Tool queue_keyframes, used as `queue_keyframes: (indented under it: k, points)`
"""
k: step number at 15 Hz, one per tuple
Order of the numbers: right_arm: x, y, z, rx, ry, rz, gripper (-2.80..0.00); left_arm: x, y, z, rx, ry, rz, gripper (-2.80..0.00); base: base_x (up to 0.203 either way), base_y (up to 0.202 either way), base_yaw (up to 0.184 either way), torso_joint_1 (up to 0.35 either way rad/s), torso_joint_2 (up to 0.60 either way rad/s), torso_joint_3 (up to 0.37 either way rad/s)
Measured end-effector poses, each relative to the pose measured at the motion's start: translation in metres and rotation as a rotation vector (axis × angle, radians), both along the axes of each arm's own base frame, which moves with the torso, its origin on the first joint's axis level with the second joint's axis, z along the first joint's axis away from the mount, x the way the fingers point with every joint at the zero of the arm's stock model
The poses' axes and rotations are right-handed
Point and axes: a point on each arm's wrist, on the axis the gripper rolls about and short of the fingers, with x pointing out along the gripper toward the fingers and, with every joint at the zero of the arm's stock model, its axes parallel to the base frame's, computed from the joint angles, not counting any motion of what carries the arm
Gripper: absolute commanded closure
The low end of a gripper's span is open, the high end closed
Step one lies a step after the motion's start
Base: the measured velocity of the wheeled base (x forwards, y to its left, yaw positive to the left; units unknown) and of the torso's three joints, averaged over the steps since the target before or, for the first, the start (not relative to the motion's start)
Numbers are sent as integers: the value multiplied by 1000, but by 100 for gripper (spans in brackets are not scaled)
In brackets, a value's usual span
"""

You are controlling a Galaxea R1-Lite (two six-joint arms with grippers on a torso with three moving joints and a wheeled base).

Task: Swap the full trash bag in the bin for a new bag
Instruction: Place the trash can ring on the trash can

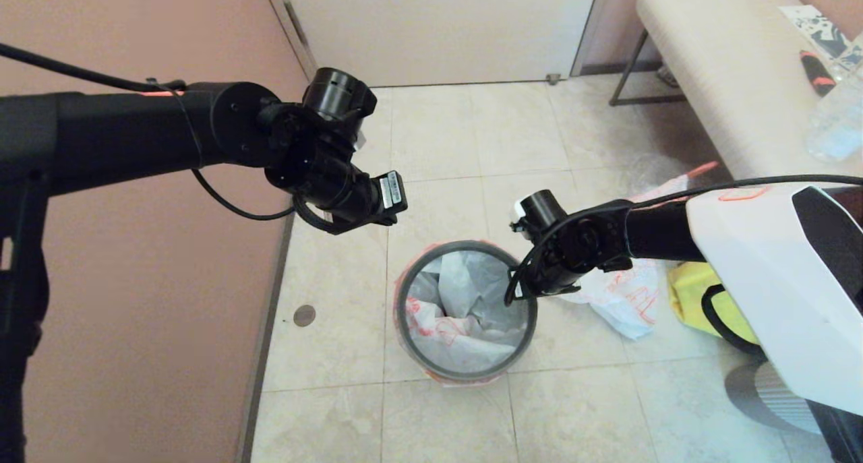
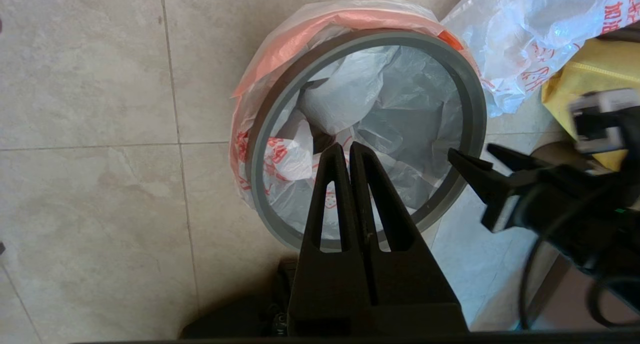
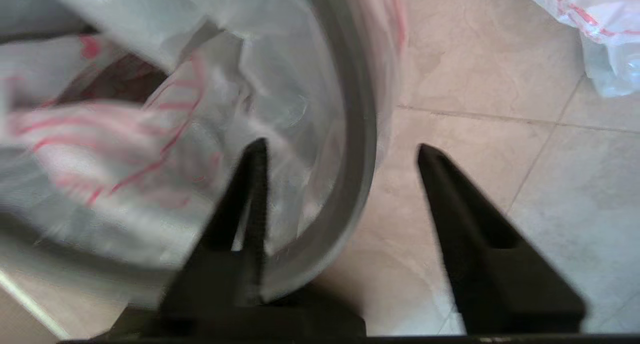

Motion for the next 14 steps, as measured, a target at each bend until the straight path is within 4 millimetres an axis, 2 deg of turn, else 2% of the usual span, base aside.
queue_keyframes:
  k: [5, 6, 8, 10, 14]
  points:
    - [-27, -17, 20, 67, 90, 59, -280, 4, 3, -5, 10, 21, -60, 0, 0, 0, 0, 0, 0, 0]
    - [-32, -22, 26, 123, 116, 95, 0, 6, 6, -8, -9, 52, -112, 0, 0, 0, 0, 0, 0, 0]
    - [-34, -34, 36, 256, 142, 165, 0, 14, 20, -18, -73, 129, -255, 0, 0, 0, 0, 0, 0, 0]
    - [-27, -40, 38, 356, 109, 219, 0, 28, 36, -37, -142, 198, -397, 0, 0, 0, 0, 0, 0, 0]
    - [-12, -44, 18, 430, 128, 280, 0, 57, 50, -87, -174, 277, -499, 0, 0, 0, 0, 0, 0, 0]
